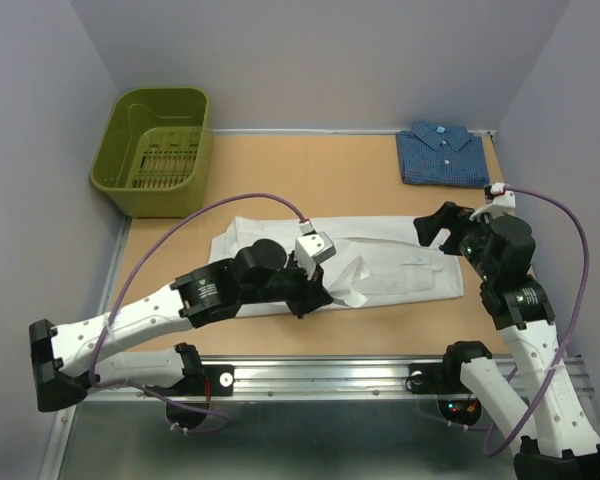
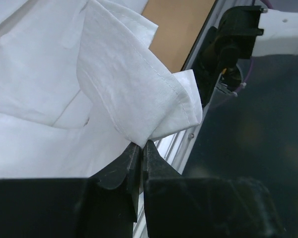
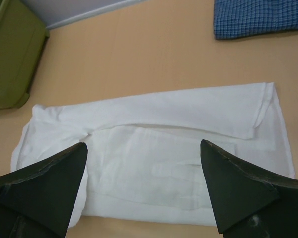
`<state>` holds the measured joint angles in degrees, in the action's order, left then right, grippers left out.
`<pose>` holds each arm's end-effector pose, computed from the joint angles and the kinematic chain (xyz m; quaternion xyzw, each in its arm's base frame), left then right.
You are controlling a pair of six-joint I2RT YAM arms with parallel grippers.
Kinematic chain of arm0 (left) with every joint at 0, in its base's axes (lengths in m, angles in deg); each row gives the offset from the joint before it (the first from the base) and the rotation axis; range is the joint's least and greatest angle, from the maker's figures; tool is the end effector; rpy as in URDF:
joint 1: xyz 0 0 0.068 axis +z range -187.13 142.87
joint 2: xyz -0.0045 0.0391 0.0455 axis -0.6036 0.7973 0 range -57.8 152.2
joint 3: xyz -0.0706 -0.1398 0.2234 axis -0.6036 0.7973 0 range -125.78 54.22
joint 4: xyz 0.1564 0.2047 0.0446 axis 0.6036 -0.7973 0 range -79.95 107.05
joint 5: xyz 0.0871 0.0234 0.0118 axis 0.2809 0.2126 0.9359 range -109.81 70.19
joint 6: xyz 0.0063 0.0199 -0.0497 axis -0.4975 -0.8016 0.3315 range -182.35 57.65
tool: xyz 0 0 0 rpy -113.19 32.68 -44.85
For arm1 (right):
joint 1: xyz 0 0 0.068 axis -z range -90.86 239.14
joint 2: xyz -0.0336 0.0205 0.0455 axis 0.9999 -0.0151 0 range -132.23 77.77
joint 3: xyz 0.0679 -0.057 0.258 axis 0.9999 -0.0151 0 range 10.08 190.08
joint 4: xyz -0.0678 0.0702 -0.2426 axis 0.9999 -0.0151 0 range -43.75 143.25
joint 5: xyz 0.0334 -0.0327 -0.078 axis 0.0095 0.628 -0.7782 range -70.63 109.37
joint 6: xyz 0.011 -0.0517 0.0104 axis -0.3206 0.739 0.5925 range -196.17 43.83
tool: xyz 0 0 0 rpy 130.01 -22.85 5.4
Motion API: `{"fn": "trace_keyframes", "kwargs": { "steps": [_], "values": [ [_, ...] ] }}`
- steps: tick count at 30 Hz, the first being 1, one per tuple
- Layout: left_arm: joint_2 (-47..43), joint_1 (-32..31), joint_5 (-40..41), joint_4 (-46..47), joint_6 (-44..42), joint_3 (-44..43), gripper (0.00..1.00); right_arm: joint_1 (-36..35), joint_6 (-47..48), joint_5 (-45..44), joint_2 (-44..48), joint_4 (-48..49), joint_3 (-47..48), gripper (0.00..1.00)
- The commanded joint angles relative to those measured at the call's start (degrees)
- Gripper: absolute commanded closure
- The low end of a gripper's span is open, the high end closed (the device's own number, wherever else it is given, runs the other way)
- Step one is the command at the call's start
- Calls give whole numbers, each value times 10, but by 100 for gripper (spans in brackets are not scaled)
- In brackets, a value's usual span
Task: Fold and stack the long sleeve shirts
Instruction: Fold the shirt
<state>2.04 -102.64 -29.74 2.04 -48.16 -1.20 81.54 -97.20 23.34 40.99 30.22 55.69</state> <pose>0.0935 -0.2202 0.3464 0.3972 0.7114 -0.4231 0.3965 0.1460 0.0221 0.3416 0.0711 0.7856 0.1782 0.5882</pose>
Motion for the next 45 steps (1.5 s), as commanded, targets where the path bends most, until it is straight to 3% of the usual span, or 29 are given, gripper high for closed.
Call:
{"fn": "trace_keyframes", "kwargs": {
  "steps": [1,5,15,20,24,31,38,45],
  "values": [
    [-91,0,-44,-39,16,22,100,-2,20,88,-29,-8,12,0],
    [-129,0,-40,-76,31,44,100,-2,16,92,-73,-8,6,1],
    [-136,0,-121,-115,25,87,100,-2,-28,-25,-255,7,26,7],
    [-154,0,-157,-134,15,89,100,-3,-19,59,-354,57,59,26],
    [-157,0,-152,-169,6,89,100,-33,-28,77,-412,101,81,40],
    [-183,1,-199,-184,-2,92,100,-104,-34,71,-513,207,98,41],
    [-208,0,-178,-186,2,87,100,-122,-28,46,-591,253,80,43],
    [-207,1,-120,-176,-13,54,100,-122,-12,33,-552,246,19,47]
  ]
}}
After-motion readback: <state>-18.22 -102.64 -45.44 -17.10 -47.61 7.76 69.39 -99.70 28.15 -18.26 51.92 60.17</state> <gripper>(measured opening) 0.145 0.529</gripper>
